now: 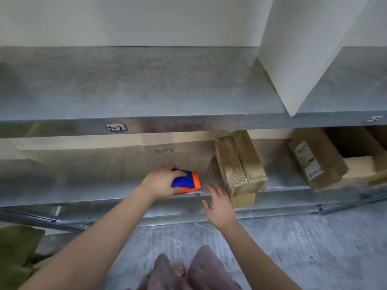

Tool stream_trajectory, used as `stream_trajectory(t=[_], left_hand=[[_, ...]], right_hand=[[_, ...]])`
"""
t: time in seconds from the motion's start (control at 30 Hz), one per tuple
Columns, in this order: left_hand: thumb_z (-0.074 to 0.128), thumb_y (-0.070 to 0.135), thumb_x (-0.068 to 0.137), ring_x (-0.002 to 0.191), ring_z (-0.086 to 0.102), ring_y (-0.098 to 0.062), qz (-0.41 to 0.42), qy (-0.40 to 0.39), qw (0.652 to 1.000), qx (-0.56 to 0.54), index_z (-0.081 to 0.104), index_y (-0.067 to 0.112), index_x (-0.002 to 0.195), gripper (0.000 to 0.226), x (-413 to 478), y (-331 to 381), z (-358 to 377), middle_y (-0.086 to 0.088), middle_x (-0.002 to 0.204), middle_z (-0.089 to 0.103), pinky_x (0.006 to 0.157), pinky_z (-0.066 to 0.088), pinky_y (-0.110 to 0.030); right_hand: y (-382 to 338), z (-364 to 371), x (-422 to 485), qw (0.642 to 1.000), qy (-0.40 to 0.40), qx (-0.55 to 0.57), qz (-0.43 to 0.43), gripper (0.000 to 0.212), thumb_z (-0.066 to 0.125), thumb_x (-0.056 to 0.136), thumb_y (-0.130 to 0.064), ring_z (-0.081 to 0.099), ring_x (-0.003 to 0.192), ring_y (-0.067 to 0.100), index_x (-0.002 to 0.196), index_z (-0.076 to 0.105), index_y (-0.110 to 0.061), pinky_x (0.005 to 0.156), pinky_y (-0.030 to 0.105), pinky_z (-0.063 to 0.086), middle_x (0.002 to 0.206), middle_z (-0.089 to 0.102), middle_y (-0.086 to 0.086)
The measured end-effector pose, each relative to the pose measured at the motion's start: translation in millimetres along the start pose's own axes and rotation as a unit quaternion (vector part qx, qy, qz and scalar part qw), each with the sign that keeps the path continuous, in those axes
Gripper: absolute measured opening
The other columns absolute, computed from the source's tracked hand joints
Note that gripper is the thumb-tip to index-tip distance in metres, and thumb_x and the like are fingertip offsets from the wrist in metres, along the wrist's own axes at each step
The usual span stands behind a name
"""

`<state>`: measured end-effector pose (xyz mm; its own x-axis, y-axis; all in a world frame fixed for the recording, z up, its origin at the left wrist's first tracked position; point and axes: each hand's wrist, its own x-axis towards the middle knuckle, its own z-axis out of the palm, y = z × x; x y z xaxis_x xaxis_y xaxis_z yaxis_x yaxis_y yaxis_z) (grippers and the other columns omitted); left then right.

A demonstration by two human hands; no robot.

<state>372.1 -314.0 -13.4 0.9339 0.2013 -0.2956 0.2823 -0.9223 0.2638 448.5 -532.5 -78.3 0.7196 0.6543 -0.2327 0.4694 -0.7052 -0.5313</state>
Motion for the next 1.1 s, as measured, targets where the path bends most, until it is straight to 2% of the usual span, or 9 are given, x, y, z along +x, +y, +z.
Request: stream_trajectory(t=[0.2,0.33,0.43,0.6,0.7,0.83,0.93,1.0,1.1], left_hand=[[0.068,0.043,0.082,0.115,0.049,-0.024,0.003,-0.015,1.000,-0.018,0.050,0.034,0.137,0.059,-11.2,-7.6,-0.6,-0.003,0.127,0.050,0.091,0.041,-0.028],[0.072,0.037,0.080,0.115,0.049,-0.026,-0.008,0.009,0.998,-0.059,0.047,0.024,0.137,0.063,-20.1,-7.1,3.9,-0.006,0.128,0.051,0.093,0.040,-0.031],[0.074,0.036,0.079,0.116,0.049,-0.026,-0.017,0.020,0.997,-0.071,0.045,0.020,0.138,0.067,-22.5,-5.6,4.1,-0.008,0.129,0.052,0.094,0.040,-0.031],[0.076,0.039,0.078,0.111,0.054,-0.026,0.002,0.045,0.995,-0.086,0.050,0.019,0.135,0.065,-31.1,-6.5,4.1,-0.007,0.123,0.057,0.090,0.043,-0.031],[0.079,0.033,0.074,0.106,0.057,-0.026,0.023,0.070,0.993,-0.097,0.054,0.016,0.131,0.064,-36.2,-6.0,4.8,-0.007,0.119,0.060,0.085,0.042,-0.027],[0.080,0.031,0.072,0.108,0.056,-0.019,0.037,0.085,0.990,-0.109,0.054,0.018,0.131,0.065,-47.8,-3.5,5.4,-0.001,0.122,0.060,0.086,0.040,-0.020],[0.081,0.029,0.071,0.102,0.059,-0.020,0.057,0.099,0.988,-0.101,0.058,0.016,0.126,0.061,-56.6,-1.9,0.4,-0.002,0.116,0.062,0.084,0.040,-0.019],[0.082,0.030,0.070,0.098,0.062,-0.022,0.060,0.120,0.988,-0.082,0.061,0.015,0.122,0.059,-62.8,-8.0,-8.2,-0.004,0.111,0.065,0.081,0.038,-0.017],[0.081,0.041,0.072,0.101,0.059,-0.020,0.042,0.130,0.987,-0.079,0.058,0.018,0.125,0.063,-71.1,-21.5,-21.2,-0.003,0.114,0.062,0.084,0.039,-0.018]], right_hand=[[0.1,-0.2,4.0,1.000,-0.016,0.009,0.004,0.062,0.054,0.095,-0.033,0.024,0.145,0.027,0.150,0.031,-0.020,0.118,0.037,0.025,0.156,0.030,0.005],[-3.1,-0.3,8.0,0.999,-0.014,-0.038,-0.013,0.063,0.052,0.095,-0.039,0.021,0.145,0.027,0.150,0.030,-0.018,0.117,0.034,0.022,0.155,0.030,0.006],[-7.8,-1.7,10.2,0.999,-0.012,-0.050,-0.018,0.064,0.051,0.095,-0.043,0.018,0.145,0.025,0.150,0.029,-0.021,0.114,0.034,0.027,0.155,0.029,0.004],[-12.6,-2.8,9.9,0.997,-0.019,-0.064,-0.026,0.064,0.052,0.093,-0.048,0.021,0.144,0.023,0.149,0.031,-0.025,0.113,0.035,0.032,0.153,0.032,0.002],[-11.6,-4.3,7.5,0.998,-0.016,-0.056,-0.027,0.065,0.054,0.091,-0.048,0.023,0.144,0.023,0.148,0.033,-0.025,0.112,0.036,0.033,0.152,0.034,0.002],[-10.9,-7.1,5.2,0.999,-0.013,-0.040,-0.030,0.066,0.057,0.091,-0.046,0.023,0.143,0.024,0.148,0.033,-0.023,0.114,0.035,0.031,0.151,0.035,0.003],[-11.8,-8.7,2.9,0.999,-0.005,-0.025,-0.034,0.065,0.058,0.091,-0.044,0.024,0.143,0.024,0.148,0.035,-0.022,0.116,0.035,0.027,0.150,0.037,0.003],[-11.2,-7.9,1.8,0.999,-0.004,-0.022,-0.035,0.061,0.058,0.092,-0.037,0.027,0.142,0.024,0.147,0.036,-0.022,0.116,0.034,0.026,0.149,0.039,0.002],[-12.8,-3.2,1.1,0.999,-0.015,0.013,-0.041,0.048,0.052,0.097,-0.020,0.037,0.137,0.026,0.144,0.042,-0.017,0.115,0.032,0.026,0.144,0.046,0.006]])
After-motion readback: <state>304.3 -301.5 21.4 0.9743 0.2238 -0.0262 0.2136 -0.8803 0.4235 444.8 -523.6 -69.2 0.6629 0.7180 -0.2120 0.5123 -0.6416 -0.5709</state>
